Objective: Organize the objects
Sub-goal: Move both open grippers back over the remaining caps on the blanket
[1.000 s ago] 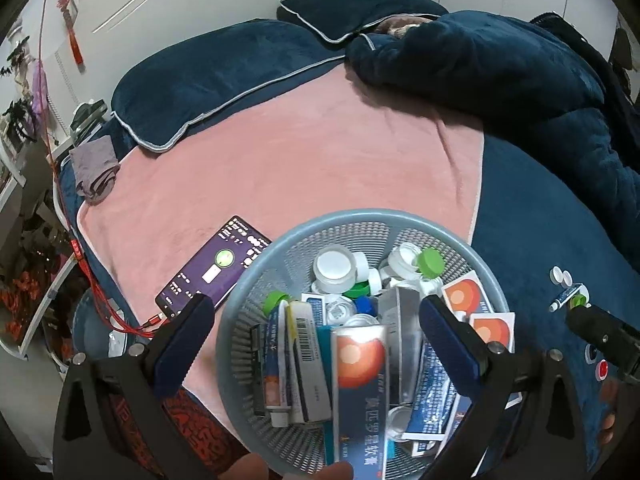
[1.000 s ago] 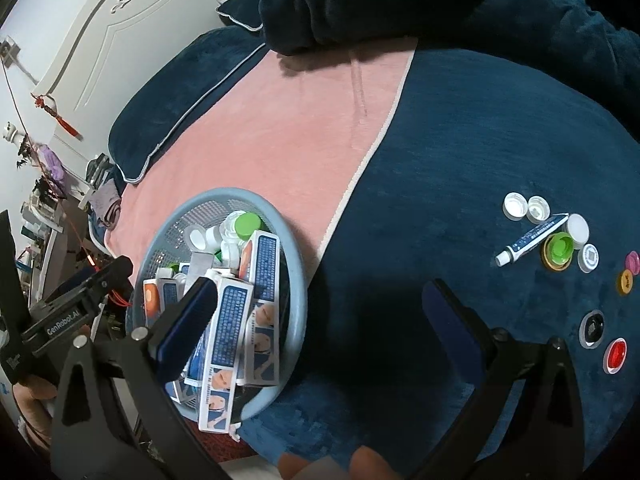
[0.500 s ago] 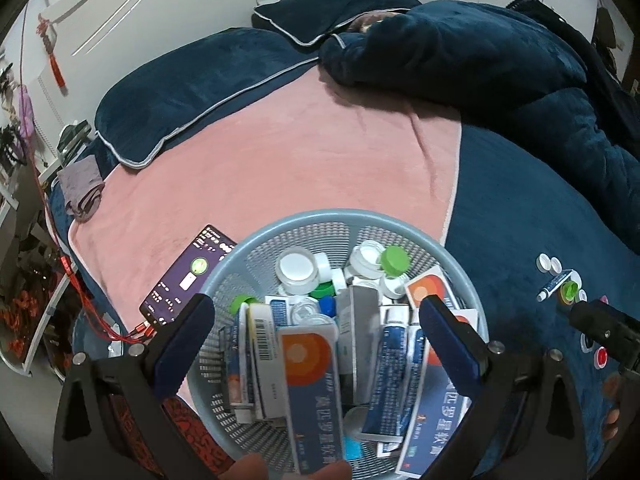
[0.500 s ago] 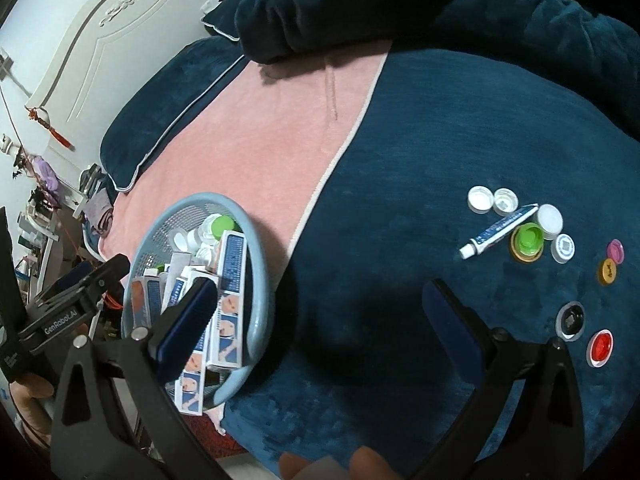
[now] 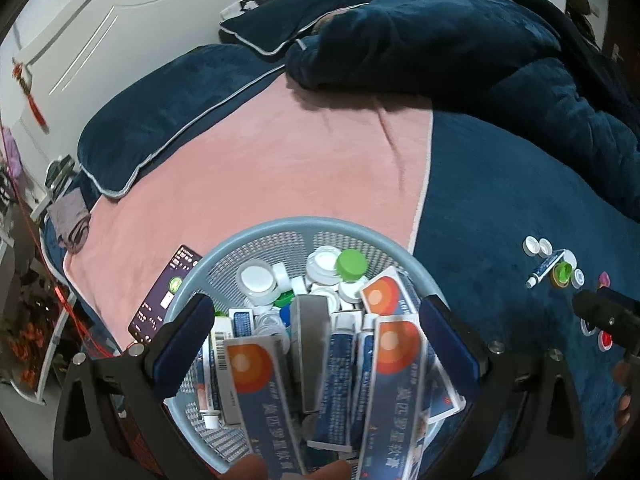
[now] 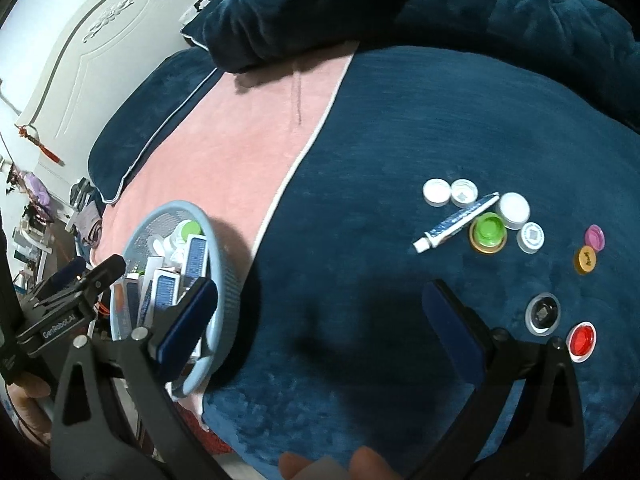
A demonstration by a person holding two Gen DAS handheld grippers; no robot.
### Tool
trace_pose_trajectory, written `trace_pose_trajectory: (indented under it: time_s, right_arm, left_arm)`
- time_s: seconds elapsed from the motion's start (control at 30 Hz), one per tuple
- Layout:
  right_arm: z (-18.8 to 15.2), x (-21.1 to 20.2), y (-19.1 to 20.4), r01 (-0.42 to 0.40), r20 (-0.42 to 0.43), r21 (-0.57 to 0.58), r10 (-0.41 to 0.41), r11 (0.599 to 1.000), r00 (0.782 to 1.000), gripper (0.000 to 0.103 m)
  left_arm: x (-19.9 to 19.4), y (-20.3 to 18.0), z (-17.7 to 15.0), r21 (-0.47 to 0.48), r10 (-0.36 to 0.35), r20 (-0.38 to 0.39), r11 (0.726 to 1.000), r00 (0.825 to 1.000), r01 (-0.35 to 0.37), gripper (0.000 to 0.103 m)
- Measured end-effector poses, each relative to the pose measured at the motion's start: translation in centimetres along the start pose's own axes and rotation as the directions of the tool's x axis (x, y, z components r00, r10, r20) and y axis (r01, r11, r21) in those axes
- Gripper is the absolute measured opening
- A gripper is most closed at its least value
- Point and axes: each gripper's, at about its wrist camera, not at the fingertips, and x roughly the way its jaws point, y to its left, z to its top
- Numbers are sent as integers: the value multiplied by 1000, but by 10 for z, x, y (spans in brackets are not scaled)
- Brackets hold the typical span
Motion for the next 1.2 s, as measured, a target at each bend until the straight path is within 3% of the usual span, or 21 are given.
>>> trace_pose_trajectory:
  time_s: [0.53, 0.97, 1.2]
  right_arm:
    - [-7, -7, -38, 32, -1, 34, -32, 999, 999, 103]
    - [-17, -8, -93, 90, -32, 114, -87, 989, 996, 103]
    - [-19, -16, -142, 126, -46, 218, -119, 968, 992, 103]
  left_arm:
    - [2, -46, 5, 91, -9, 2, 996, 1000, 9, 103]
    - [9, -116, 8, 209, -80, -23, 974, 997, 83, 103]
    - [20, -158, 4, 250, -121, -53, 959, 991, 131, 103]
